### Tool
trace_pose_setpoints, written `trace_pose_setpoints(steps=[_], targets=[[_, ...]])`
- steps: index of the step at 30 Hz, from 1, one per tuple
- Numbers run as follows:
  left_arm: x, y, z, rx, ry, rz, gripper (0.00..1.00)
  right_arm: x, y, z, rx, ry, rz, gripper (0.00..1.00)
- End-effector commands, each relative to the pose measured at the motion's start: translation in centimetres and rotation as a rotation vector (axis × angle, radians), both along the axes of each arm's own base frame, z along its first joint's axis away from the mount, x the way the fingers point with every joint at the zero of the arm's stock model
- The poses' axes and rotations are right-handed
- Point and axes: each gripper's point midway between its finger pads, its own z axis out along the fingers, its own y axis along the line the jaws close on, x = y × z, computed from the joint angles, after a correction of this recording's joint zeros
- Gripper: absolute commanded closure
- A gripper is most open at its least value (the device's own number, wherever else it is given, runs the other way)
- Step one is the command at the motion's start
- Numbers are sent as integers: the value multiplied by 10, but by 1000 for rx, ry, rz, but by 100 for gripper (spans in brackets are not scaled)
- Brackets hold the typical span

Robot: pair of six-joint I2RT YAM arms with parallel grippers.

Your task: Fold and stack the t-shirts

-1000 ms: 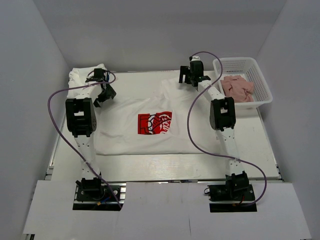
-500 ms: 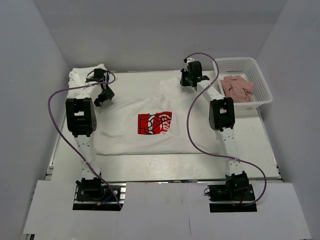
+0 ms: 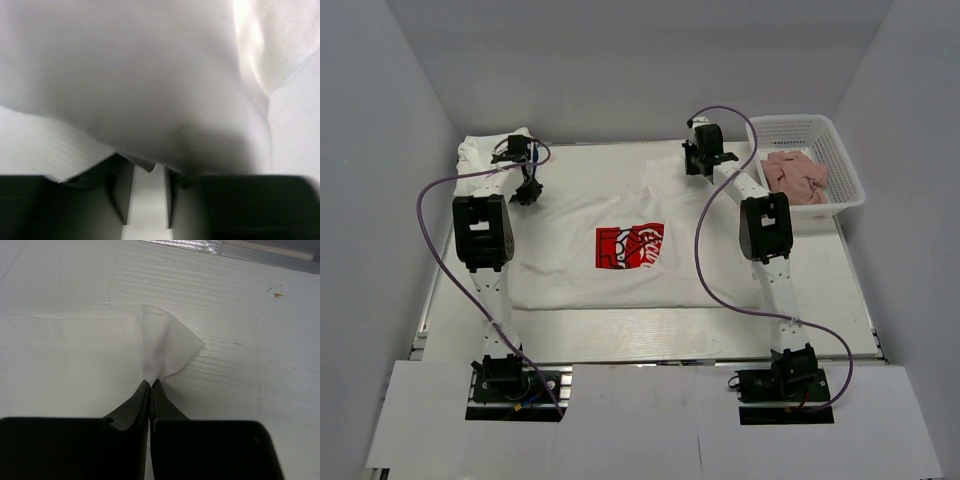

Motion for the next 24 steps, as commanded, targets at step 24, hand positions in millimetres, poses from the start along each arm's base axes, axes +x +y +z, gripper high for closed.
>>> trace_pose_setpoints(steps=[24], targets=[[-19, -37, 82, -42, -234, -291, 100, -71, 0, 153, -11, -313, 179, 100]])
